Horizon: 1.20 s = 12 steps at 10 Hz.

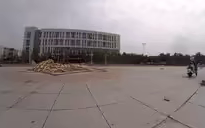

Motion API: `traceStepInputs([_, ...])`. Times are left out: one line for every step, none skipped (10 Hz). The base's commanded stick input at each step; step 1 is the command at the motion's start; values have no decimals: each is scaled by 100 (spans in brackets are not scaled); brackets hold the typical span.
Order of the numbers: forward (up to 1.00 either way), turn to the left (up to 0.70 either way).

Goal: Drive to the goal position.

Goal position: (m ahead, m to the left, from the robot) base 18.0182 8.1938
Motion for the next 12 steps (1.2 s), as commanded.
traceStepInputs([100,0])
traceStepInputs([100,0])
traceStepInputs([100,0])
traceStepInputs([100,0])
traceStepInputs([100,-30])
traceStepInputs([100,-8])
traceStepInputs([100,0])
traceStepInputs([100,-1])
traceStepInputs([100,-32])
traceStepInputs([100,-8])
traceStepInputs([100,0])
traceStepInputs([100,0])
